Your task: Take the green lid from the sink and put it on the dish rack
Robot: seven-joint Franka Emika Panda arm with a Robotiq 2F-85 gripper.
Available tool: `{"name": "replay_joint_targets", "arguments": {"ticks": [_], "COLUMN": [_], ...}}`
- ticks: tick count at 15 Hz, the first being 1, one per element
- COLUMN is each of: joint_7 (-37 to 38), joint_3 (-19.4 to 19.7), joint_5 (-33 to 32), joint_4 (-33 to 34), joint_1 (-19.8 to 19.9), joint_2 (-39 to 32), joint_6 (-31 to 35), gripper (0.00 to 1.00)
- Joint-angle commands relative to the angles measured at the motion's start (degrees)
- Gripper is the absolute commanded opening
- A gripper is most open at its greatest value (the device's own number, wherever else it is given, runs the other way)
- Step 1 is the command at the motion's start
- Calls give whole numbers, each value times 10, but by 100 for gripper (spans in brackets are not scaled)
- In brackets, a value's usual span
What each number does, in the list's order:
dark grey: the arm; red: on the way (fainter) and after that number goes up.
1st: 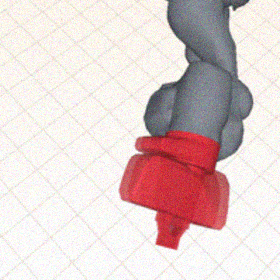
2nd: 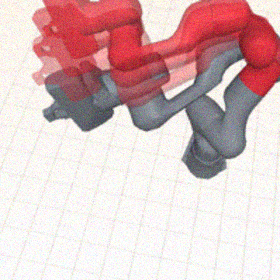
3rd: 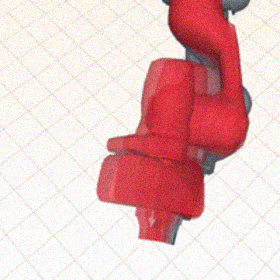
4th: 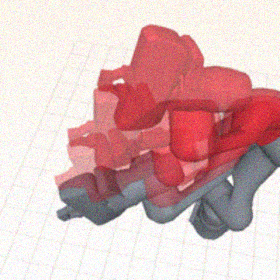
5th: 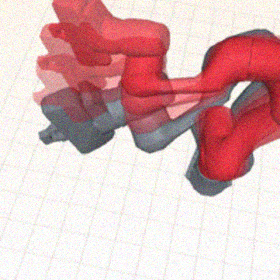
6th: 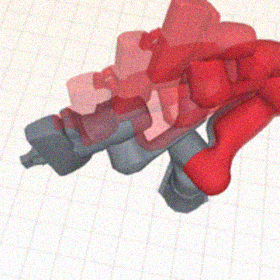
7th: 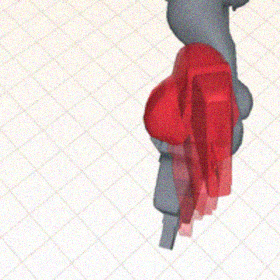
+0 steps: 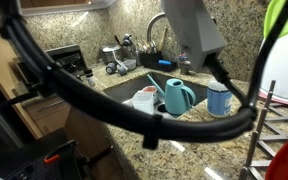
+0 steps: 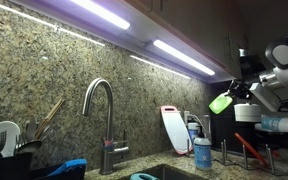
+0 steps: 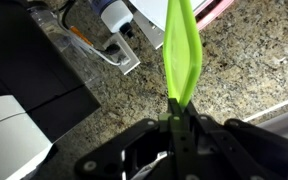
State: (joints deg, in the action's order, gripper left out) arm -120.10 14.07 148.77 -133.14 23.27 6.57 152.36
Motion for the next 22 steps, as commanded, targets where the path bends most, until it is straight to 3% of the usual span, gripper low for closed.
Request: {"name": "replay_joint_targets", "arguments": {"ticks": [1,9,19,20,22], "joint_7": [2,-30,-16,-12,-12], "joint_3": [5,-1,18,17,19], "joint_5": [-2,8,7,-2,-2], "joint_4": [1,-32,13,-9,-8], "joint_1": [-5,-21,-18,-24,-24], "joint_2": [-1,-6,-45,-31,-34], "joint_6": [1,-12,4,-2,-2], "gripper": [2,2,2,2,7]}}
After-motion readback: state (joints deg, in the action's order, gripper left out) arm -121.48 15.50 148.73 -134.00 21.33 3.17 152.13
